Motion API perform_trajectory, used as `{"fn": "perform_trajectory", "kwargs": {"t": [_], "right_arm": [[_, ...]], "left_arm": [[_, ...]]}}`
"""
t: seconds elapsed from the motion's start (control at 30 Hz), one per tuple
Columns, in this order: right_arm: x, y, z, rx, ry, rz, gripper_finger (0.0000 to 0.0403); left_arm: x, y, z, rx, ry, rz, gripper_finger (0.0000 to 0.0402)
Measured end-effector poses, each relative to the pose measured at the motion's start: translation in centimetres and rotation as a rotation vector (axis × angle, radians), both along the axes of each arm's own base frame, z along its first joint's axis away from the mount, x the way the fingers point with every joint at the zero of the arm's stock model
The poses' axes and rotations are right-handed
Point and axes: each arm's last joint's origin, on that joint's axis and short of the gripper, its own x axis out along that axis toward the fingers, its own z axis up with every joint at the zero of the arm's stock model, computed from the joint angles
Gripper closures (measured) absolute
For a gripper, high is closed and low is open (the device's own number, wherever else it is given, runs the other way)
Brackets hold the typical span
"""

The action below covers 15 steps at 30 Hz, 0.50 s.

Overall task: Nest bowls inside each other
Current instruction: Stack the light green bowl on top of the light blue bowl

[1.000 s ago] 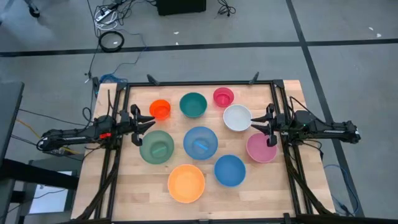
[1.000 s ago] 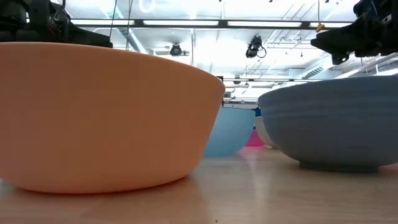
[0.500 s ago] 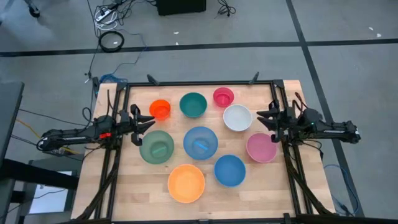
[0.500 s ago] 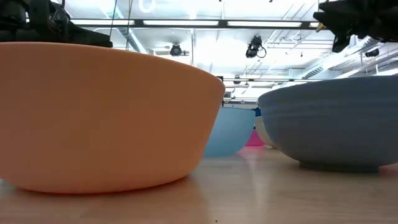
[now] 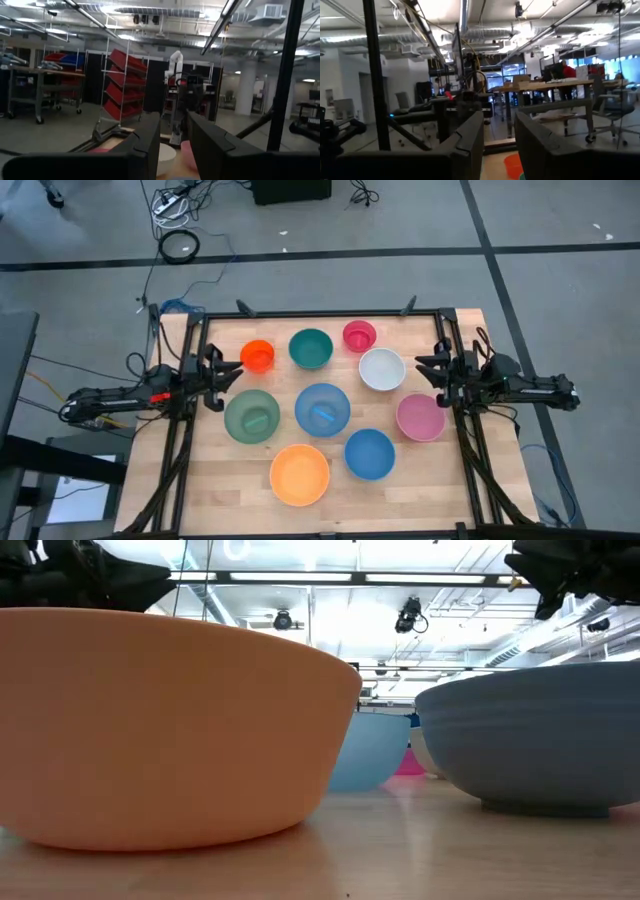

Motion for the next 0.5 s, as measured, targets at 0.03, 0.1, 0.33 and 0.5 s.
{"fn": "perform_trajectory", "kwargs": {"t": [0.03, 0.1, 0.33, 0.5], "right_arm": [[0.0, 0.0, 0.0, 0.009, -0.001, 0.004, 0.0304], [0.0, 0.01, 0.0, 0.037, -0.006, 0.018, 0.0305], [-0.03, 0.02, 0.07, 0.048, -0.016, 0.024, 0.0306], [-0.03, 0.02, 0.08, 0.047, -0.016, 0.026, 0.0307]], "left_arm": [[0.0, 0.0, -0.01, -0.024, -0.004, -0.009, 0.0293], [0.0, 0.0, -0.02, -0.071, -0.015, -0.025, 0.0293], [-0.14, -0.01, 0.37, -0.132, -0.071, -0.052, 0.0293], [-0.19, 0.01, 0.47, -0.123, -0.081, -0.039, 0.0293]]}}
